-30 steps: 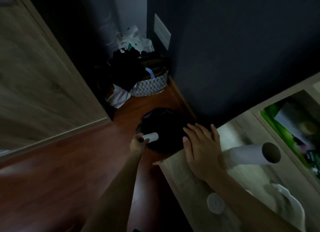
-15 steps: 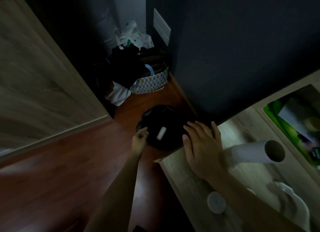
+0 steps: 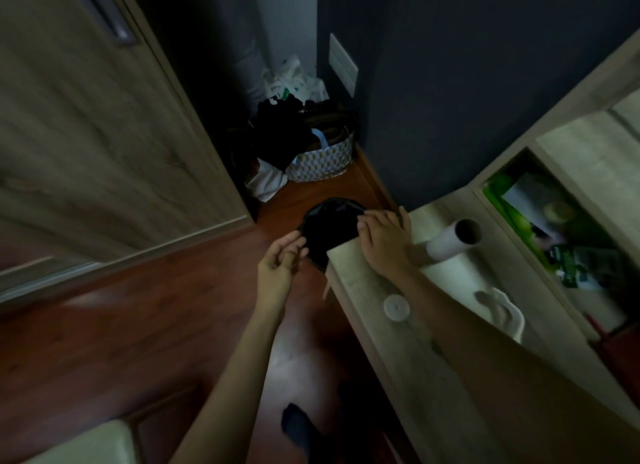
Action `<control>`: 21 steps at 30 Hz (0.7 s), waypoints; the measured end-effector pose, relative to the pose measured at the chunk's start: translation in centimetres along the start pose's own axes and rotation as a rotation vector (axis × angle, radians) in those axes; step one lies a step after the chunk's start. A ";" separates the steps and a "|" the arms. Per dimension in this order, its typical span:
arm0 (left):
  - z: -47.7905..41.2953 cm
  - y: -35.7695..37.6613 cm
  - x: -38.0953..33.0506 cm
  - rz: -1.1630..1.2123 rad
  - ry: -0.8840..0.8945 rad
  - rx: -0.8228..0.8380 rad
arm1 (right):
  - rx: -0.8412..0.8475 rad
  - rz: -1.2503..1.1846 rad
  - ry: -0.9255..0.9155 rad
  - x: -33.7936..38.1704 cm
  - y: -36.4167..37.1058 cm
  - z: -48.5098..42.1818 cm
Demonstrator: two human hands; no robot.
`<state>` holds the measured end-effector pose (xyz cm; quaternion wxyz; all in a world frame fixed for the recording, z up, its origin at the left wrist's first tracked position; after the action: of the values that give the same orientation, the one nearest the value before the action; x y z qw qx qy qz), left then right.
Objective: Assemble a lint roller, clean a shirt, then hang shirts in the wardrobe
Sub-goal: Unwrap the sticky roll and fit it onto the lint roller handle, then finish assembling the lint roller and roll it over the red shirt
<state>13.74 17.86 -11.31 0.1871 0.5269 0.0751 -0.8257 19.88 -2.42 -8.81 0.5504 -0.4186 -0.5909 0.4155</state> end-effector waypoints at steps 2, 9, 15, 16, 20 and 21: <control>2.5 -0.1 -1.8 0.004 0.030 0.016 | 0.037 -0.260 0.083 0.0 -1.1 0.4; 7.2 1.8 -7.3 -0.070 0.174 0.108 | -0.194 -0.752 0.122 -0.3 -10.4 10.8; 9.0 8.4 -10.2 -0.234 0.333 0.321 | -0.429 -0.607 0.151 -7.1 -12.7 16.1; 9.1 10.0 -10.4 -0.288 0.374 0.372 | -0.412 -0.589 0.188 -7.7 -12.9 16.0; 9.1 16.1 -10.1 -0.543 0.549 0.602 | -0.228 -0.479 0.212 -9.3 -11.0 14.9; 9.1 17.4 -9.9 -0.609 0.574 0.645 | -0.173 -0.454 0.207 -9.7 -10.1 14.5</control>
<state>16.55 1.28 2.80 -0.2609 0.7169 0.0152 -0.6463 5.49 -15.17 -2.83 0.6491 -0.3611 -0.6437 0.1843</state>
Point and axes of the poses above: each hand's wrist, its own z-axis away from the middle knuckle, its own y-axis out of the palm, x = y × z, the point moved 7 cm from there along -z, towards the middle knuckle, and after that the axes turned 7 degrees about -x, right-handed, at the moved point
